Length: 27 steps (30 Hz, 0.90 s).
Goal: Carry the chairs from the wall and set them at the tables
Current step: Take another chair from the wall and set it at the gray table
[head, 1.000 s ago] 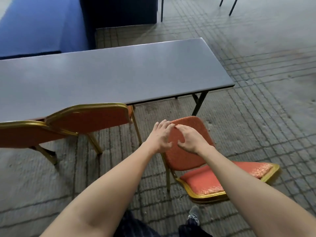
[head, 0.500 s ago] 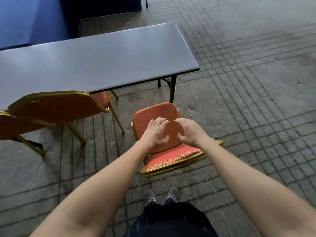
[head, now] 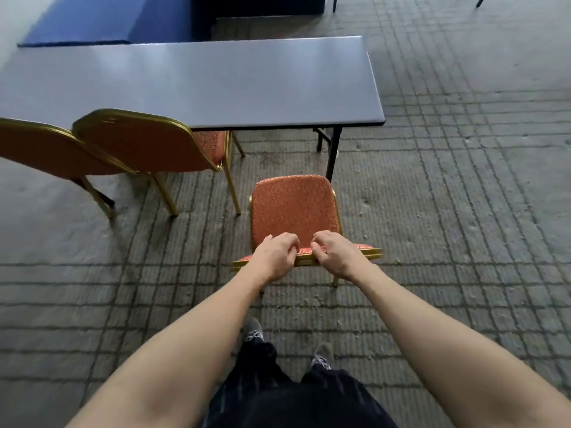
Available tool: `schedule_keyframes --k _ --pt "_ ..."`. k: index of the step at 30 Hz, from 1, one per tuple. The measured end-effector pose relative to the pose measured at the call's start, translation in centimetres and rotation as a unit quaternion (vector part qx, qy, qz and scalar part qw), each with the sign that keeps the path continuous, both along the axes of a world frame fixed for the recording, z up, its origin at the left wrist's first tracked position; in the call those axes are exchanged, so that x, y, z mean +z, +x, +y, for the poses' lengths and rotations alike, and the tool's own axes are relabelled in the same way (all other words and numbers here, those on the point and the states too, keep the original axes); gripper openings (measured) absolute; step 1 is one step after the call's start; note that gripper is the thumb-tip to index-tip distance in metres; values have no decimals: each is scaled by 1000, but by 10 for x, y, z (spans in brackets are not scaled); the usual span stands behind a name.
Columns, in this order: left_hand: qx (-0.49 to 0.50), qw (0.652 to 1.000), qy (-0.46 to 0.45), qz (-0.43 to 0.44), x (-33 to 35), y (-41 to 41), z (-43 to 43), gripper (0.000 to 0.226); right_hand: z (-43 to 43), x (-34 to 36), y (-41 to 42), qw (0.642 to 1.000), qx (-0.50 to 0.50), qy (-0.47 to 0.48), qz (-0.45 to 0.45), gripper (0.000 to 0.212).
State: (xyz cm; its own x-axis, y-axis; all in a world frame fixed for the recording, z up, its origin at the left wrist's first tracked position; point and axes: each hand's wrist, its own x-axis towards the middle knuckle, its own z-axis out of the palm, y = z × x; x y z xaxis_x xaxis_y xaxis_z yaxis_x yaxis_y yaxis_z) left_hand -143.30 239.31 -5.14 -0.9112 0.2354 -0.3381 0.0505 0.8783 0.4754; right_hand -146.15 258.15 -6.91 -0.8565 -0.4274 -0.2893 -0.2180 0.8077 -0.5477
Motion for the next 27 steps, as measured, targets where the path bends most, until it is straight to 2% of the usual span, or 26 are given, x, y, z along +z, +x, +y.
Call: schedule_keyframes --k 2,5,8,11,16,21,25,27 --pt "69 996 30 -51 9 14 3 17 6 8 10 1000 -4 -13 -26 24" --pt "74 992 32 -94 17 19 3 24 9 20 13 999 26 -5 -36 24" --pt "20 997 -27 -69 16 19 4 42 9 22 13 995 91 41 -11 34" --pt "16 997 -57 -57 8 13 9 43 6 12 5 989 129 76 19 40" --pt "2 996 -89 -6 -6 1 9 38 -3 -1 -1 993 78 66 65 33" --pt "-8 995 -74 66 -3 -14 4 32 -9 -6 -11 987 32 53 145 44" --pt "7 993 -73 98 16 -55 -17 38 -30 15 -49 979 -2 46 200 44" --pt "19 990 -77 120 30 -82 -31 31 -46 32 -74 974 -17 50 220 40"
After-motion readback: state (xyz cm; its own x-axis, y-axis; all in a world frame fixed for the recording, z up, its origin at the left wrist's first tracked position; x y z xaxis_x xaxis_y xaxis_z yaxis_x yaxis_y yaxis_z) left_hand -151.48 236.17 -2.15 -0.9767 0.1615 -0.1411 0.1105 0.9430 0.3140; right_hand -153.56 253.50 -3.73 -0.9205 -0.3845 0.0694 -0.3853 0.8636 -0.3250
